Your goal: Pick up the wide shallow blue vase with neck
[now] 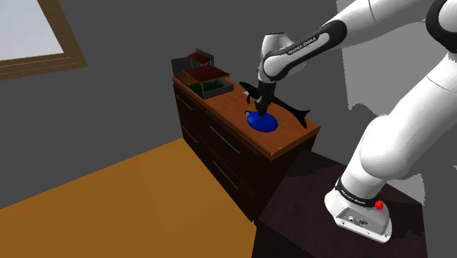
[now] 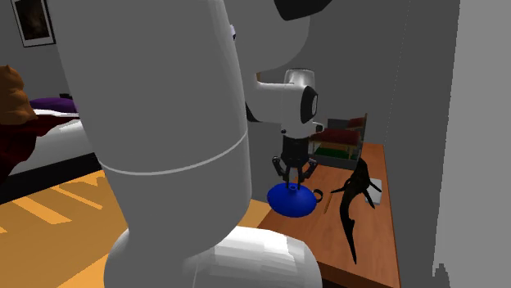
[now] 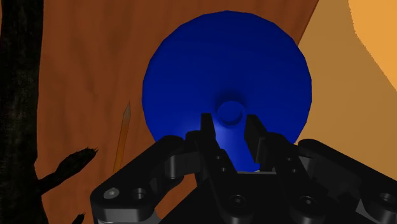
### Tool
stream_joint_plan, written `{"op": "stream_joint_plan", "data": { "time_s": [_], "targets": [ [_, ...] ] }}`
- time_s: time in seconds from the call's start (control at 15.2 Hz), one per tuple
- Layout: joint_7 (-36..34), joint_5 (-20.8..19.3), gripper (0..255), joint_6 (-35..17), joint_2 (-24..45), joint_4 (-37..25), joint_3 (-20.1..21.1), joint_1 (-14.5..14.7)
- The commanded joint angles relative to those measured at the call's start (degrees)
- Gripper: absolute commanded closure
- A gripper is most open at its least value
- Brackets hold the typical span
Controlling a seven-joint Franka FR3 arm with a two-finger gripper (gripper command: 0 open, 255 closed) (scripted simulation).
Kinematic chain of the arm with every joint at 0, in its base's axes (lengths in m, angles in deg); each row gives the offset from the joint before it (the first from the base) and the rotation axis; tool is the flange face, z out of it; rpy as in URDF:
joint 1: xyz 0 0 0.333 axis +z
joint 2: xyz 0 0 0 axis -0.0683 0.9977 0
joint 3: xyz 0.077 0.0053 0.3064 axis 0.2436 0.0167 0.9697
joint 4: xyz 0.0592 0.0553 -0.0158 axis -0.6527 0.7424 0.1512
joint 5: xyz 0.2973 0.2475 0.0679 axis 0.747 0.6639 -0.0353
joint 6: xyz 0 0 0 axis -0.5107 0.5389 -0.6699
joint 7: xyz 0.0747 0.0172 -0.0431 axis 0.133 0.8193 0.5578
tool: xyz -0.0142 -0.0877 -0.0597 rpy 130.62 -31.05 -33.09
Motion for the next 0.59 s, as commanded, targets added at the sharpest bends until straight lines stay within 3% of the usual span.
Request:
{"op": "stream_joint_plan", "data": {
  "time_s": [0.0, 0.53],
  "targets": [
    [-0.1, -0.2, 255, 1.7, -1.1, -0.5, 0.1, -0.1],
    [-0.4, -0.4, 255, 6.8, -3.3, -3.5, 0.4, -0.1]
  ]
}}
